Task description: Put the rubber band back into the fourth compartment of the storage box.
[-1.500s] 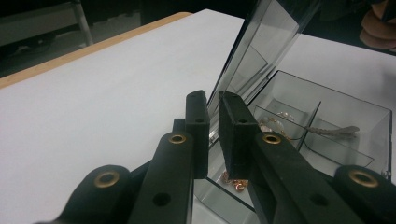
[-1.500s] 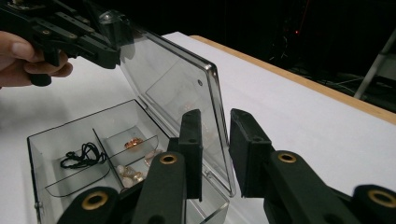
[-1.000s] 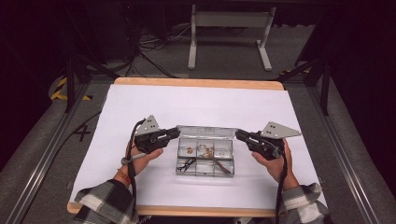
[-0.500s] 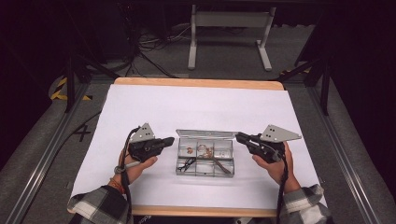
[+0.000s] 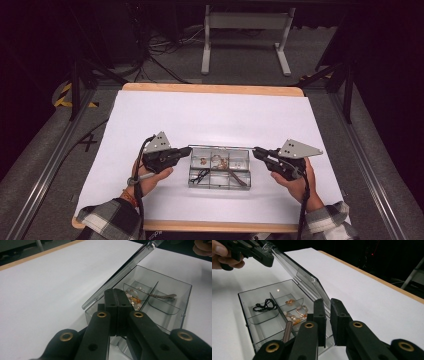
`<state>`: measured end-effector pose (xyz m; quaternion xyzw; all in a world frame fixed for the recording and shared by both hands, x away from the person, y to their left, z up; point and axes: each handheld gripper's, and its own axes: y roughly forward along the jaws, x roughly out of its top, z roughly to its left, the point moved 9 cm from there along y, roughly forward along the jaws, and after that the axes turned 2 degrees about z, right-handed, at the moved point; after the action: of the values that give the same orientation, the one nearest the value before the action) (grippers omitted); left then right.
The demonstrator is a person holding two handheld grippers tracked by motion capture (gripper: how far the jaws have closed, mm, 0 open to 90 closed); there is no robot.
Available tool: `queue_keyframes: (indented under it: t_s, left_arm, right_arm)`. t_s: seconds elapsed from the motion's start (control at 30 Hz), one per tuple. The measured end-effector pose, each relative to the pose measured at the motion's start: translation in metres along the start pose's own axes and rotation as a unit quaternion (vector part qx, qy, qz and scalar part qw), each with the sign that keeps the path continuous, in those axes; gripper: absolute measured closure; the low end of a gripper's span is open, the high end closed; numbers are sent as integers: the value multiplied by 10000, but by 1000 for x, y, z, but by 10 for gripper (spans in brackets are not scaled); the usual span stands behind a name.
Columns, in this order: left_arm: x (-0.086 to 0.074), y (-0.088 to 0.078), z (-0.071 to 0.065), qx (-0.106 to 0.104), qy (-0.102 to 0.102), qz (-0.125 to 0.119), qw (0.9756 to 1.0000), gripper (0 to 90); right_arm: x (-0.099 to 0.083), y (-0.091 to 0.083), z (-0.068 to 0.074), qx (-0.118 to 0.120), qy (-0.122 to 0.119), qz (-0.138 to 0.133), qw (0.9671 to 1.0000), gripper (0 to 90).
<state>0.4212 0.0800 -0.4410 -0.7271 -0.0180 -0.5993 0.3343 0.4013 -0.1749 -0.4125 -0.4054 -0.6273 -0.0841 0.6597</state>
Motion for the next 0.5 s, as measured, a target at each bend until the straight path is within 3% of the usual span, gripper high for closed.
queue_keyframes:
  t_s: [0.17,0.27,0.5]
  left_arm:
    - [0,-1,0,-27,-20,-24,10000,900]
    - [-1,-1,0,-45,-1,-3,10000,900]
    - [-3,2,-5,-98,64,77,9999,900]
  right_arm:
    - [-4,-7,-1,-9,61,43,10000,818]
    - [-9,-10,-1,18,149,117,9998,861]
    - [-16,-9,10,143,77,388,9991,900]
